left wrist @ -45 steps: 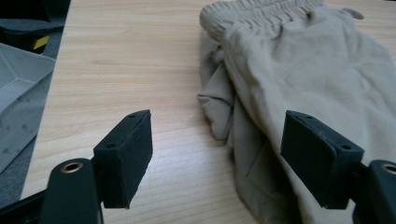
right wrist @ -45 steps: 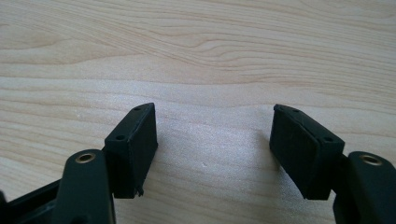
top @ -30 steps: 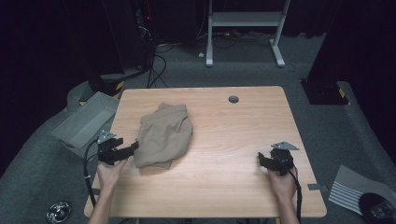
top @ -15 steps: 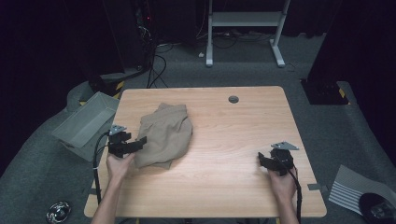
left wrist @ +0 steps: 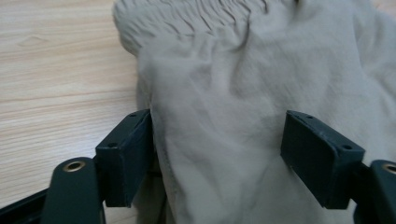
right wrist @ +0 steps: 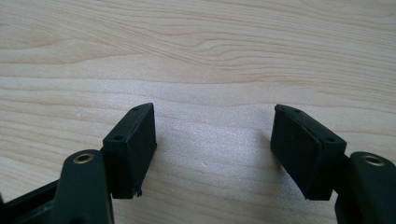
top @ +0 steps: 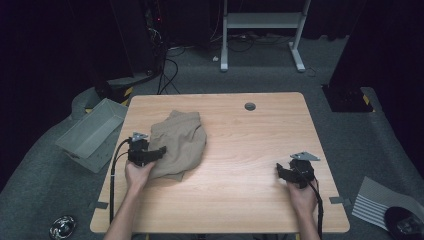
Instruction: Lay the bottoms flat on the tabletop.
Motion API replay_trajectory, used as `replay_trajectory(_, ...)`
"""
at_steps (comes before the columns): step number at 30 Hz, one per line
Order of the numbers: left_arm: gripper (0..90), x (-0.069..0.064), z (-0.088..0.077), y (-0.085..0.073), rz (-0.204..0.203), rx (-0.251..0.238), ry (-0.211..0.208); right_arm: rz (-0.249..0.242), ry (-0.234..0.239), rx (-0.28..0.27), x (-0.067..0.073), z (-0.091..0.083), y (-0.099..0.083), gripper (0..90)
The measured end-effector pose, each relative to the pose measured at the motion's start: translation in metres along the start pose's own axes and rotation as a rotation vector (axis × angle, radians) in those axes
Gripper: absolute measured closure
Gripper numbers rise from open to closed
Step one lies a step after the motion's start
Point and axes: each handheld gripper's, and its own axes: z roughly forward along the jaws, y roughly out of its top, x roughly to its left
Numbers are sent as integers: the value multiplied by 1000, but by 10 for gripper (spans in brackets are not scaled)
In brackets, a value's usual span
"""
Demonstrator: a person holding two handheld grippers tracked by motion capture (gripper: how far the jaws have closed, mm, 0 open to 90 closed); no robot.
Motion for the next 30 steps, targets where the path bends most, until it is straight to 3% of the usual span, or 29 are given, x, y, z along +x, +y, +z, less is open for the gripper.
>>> replay_trajectory(16, 356, -31, 19, -3, 114, 13, -6, -2, 0, -1, 0, 0, 0, 312)
replay_trajectory(30, 368, -86, 34, -1, 181, 9, -83, -2, 0, 0, 0, 0, 0, 312)
